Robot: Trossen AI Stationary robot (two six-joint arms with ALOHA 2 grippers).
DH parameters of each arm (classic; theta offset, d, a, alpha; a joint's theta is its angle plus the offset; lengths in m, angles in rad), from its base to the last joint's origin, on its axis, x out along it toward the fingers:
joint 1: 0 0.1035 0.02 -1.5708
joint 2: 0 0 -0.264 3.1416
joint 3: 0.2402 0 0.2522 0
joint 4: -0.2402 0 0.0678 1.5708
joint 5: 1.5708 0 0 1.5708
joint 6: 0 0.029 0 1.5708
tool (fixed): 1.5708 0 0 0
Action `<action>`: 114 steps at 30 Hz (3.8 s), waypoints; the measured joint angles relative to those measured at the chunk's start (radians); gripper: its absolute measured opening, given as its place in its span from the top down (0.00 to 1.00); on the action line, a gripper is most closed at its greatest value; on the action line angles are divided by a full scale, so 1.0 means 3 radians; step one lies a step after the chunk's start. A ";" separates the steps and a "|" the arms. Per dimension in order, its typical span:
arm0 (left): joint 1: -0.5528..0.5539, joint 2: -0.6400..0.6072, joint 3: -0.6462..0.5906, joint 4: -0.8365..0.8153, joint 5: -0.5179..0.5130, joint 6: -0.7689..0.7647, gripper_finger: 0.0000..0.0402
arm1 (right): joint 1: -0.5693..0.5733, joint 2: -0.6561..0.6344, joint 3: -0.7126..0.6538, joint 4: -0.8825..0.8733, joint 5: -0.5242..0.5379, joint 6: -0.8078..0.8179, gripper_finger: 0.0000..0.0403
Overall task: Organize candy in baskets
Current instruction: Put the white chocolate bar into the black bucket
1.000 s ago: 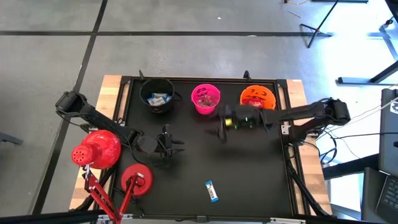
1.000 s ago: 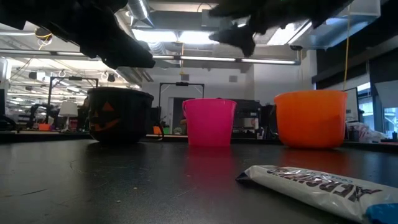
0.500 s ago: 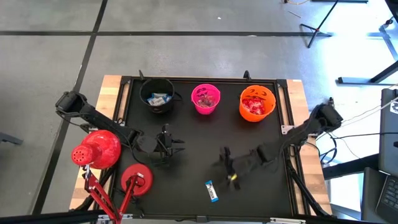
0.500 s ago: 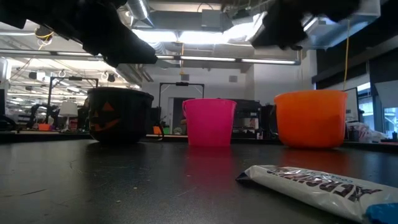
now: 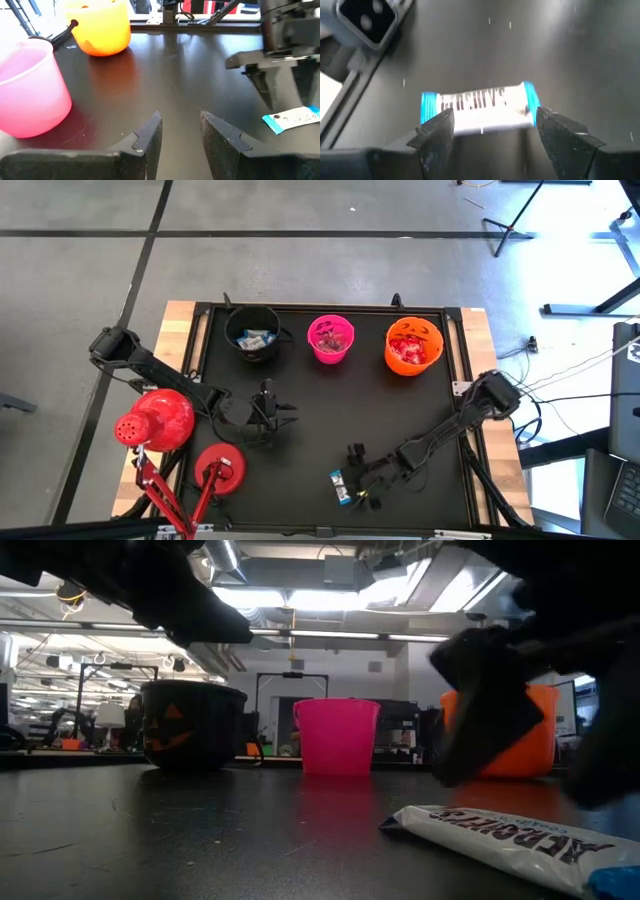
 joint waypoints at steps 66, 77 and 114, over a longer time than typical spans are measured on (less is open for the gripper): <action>-0.0001 0.0000 0.0000 -0.0044 0.0012 -0.0025 0.69 | 0.0034 0.0315 0.0534 -0.1784 0.1196 0.0287 0.97; 0.0000 0.0000 0.0000 -0.0044 0.0014 -0.0025 0.69 | 0.0037 0.0316 0.1135 -0.2743 0.1298 0.0310 1.00; -0.0003 0.0369 0.0000 0.0811 0.0178 0.0290 0.69 | -0.0282 -0.0267 0.2310 -0.4064 0.2146 0.0219 1.00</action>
